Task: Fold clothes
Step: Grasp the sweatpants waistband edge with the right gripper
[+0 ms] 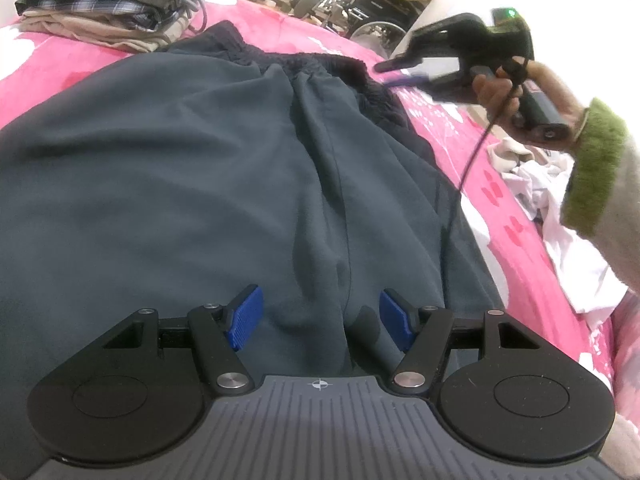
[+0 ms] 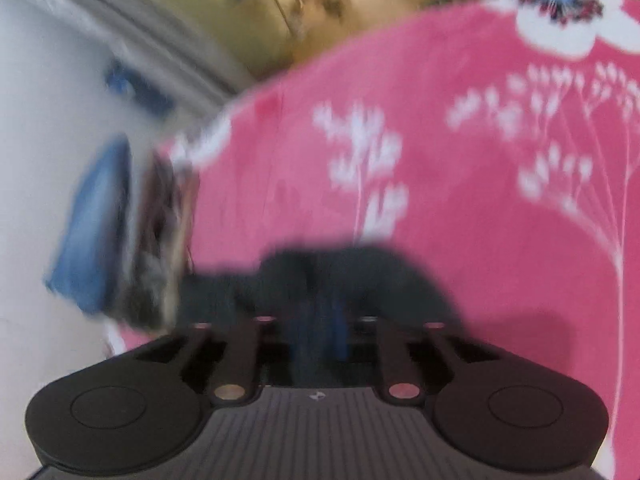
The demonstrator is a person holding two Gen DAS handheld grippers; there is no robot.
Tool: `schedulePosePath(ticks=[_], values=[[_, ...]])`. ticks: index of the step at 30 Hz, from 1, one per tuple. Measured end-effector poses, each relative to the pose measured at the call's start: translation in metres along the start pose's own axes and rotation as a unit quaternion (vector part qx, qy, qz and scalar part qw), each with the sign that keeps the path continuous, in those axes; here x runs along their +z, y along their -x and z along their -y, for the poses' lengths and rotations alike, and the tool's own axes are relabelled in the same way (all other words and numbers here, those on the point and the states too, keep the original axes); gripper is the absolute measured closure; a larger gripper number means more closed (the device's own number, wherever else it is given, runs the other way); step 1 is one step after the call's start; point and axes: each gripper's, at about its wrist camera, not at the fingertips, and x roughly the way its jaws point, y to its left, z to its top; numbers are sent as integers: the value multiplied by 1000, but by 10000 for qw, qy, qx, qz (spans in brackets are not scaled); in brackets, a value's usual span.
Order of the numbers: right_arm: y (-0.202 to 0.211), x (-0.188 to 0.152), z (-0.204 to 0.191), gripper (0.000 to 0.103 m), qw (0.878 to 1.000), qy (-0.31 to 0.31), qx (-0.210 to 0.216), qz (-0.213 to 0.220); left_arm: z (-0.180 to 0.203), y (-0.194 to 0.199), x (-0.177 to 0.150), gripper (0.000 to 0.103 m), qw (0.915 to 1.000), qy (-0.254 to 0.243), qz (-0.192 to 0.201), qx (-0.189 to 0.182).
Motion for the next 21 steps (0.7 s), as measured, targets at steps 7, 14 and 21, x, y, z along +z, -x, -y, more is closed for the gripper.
schedulePosePath(ticks=[7, 14, 21], values=[[-37, 2, -1, 62, 9936, -536, -830, -549, -1, 2, 0, 38, 10000, 79, 4, -29], [-54, 13, -3, 65, 9873, -527, -1167, -936, -3, 3, -2, 38, 9998, 165, 41, -38], [-24, 6, -5, 95, 9927, -284, -1042, -542, -6, 8, -3, 38, 9995, 293, 88, -56]])
